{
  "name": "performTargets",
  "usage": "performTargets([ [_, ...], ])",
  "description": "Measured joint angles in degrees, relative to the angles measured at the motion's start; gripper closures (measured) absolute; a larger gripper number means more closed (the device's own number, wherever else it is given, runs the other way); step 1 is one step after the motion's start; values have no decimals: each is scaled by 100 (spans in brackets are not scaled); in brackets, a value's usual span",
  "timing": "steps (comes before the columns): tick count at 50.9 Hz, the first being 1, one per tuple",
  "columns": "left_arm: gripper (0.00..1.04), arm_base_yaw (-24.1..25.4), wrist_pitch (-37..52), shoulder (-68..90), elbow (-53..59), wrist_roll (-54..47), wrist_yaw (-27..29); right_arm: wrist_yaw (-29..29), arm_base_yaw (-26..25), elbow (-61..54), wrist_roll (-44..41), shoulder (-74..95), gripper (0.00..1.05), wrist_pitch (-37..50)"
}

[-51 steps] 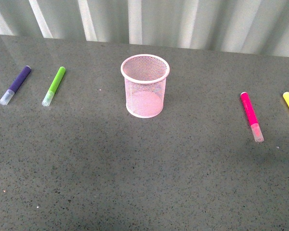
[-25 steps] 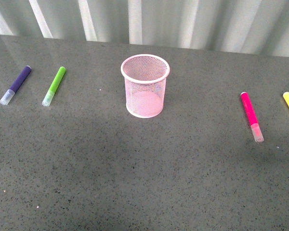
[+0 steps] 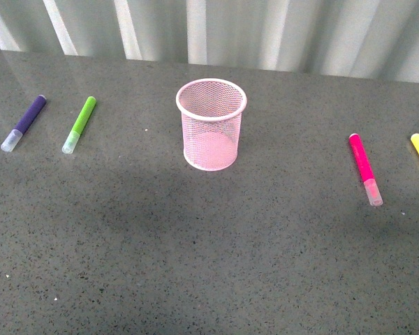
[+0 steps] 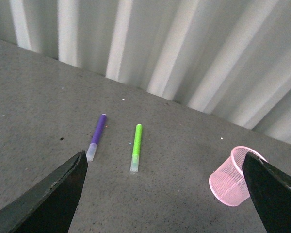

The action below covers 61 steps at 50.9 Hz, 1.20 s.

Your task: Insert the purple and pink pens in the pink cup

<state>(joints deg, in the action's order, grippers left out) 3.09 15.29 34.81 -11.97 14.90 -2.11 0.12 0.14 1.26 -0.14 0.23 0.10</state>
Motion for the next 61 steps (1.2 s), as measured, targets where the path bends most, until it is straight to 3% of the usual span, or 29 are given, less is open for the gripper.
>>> performTargets([
  [8, 7, 33, 234, 2280, -1346, -590, -546, 0, 0, 0, 0, 0, 7, 0],
  [15, 7, 164, -131, 4218, -2846, -946, -949, 0, 0, 0, 2, 0, 7, 0],
  [33, 7, 514, -706, 7622, -5447, -2358, -1088, 0, 0, 0, 2, 0, 7, 0],
  [61, 7, 678, -1200, 9482, -6970, -3252, -994, 0, 0, 0, 0, 0, 7, 0],
])
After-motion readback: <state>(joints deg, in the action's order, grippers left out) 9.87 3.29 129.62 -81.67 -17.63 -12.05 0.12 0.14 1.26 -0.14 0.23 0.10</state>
